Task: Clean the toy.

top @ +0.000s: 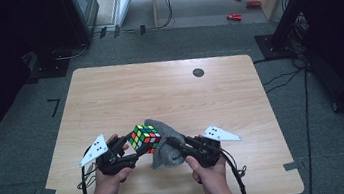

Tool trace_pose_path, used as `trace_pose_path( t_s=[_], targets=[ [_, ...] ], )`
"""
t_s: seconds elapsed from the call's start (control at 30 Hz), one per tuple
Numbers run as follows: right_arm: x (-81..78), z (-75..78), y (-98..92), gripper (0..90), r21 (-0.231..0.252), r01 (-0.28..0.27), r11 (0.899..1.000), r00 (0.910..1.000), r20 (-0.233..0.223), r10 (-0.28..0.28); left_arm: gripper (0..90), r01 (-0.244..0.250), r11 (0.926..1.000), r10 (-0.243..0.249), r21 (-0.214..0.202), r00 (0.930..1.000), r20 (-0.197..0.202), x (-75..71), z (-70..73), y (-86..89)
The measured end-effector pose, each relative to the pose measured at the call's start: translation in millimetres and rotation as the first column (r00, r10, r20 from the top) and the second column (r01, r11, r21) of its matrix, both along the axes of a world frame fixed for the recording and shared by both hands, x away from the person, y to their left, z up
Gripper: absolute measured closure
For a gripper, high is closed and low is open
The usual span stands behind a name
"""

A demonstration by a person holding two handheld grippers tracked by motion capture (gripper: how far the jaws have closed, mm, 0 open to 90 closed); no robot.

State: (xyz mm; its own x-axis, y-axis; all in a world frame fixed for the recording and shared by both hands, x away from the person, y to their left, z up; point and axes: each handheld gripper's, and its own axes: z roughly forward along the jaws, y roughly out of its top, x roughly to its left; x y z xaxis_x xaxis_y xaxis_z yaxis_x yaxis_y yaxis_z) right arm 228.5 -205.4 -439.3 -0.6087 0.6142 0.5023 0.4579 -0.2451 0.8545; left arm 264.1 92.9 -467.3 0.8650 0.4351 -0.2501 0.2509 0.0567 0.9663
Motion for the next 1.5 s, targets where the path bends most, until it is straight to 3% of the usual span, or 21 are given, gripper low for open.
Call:
trace_pose_path(
  t_s=[0.1,0.2,0.33,0.47,0.57,0.67,0.77,0.87,0.97,1.07,1.2,1.3,1.37,1.5],
  targets=[
    [-1.1,9.5,-8.7,70.2,0.002,0.031,1.000,0.9988,0.039,-0.031,34.7,0.018,0.9966,-0.019,0.081,0.9996,0.023,-3.2,-2.8,-9.1],
    [-3.4,17.7,-12.4,70.2,0.005,0.035,0.999,0.9969,0.071,-0.035,34.7,0.048,0.9872,-0.057,0.152,0.9971,0.050,-8.9,-5.1,-20.8],
    [-6.4,18.9,-6.1,70.2,-0.007,-0.005,1.000,0.9964,0.084,0.006,34.7,0.083,0.9778,-0.099,0.192,0.9927,0.070,-15.1,-6.2,-32.2],
    [-4.3,10.2,-0.8,70.3,-0.034,-0.010,0.999,0.9981,0.060,0.012,34.7,0.079,0.9803,-0.094,0.181,0.9929,0.074,-15.0,-4.7,-29.0],
    [0.3,2.5,-3.9,70.3,-0.069,0.018,0.997,0.9993,0.033,-0.015,34.7,0.063,0.9876,-0.073,0.144,0.9948,0.070,-11.6,-1.9,-21.2],
    [4.7,-1.9,-8.2,70.2,-0.084,0.034,0.996,0.9994,-0.006,-0.035,34.7,0.052,0.9890,-0.062,0.138,0.9959,0.066,-9.0,-1.5,-17.0],
    [4.1,1.4,-9.0,70.2,-0.067,0.036,0.997,0.9994,0.003,-0.036,34.7,0.060,0.9852,-0.071,0.160,0.9957,0.060,-9.3,-3.5,-20.0],
    [-1.0,7.6,-3.0,70.2,-0.054,0.002,0.999,0.9996,0.029,0.000,34.7,0.067,0.9760,-0.082,0.207,0.9943,0.067,-12.5,-6.0,-27.9],
    [-4.5,9.7,3.4,70.1,-0.070,-0.021,0.997,0.9982,0.055,0.025,34.7,0.068,0.9724,-0.087,0.223,0.9932,0.077,-14.8,-5.7,-30.8],
    [-1.9,3.8,1.3,69.9,-0.072,-0.014,0.997,0.9993,0.035,0.017,34.7,0.060,0.9789,-0.076,0.195,0.9942,0.076,-13.6,-3.0,-25.9],
    [3.2,-7.5,-3.4,69.9,-0.120,0.026,0.992,0.9997,-0.002,-0.026,34.7,0.042,0.9870,-0.052,0.155,0.9966,0.064,-8.8,-0.5,-16.8],
    [6.4,-8.0,-8.6,70.0,-0.092,0.033,0.995,0.9991,-0.025,-0.035,34.7,0.039,0.9884,-0.048,0.147,0.9975,0.052,-6.6,-1.3,-14.8],
    [6.1,-4.0,-10.0,69.9,-0.059,0.024,0.998,0.9994,-0.024,-0.025,34.7,0.038,0.9850,-0.048,0.168,0.9975,0.053,-6.8,-3.1,-17.2],
    [4.1,1.3,-7.1,69.9,-0.014,-0.015,1.000,0.9998,-0.012,0.015,34.7,0.045,0.9702,-0.063,0.238,0.9957,0.069,-10.3,-6.7,-26.3]
  ],
)
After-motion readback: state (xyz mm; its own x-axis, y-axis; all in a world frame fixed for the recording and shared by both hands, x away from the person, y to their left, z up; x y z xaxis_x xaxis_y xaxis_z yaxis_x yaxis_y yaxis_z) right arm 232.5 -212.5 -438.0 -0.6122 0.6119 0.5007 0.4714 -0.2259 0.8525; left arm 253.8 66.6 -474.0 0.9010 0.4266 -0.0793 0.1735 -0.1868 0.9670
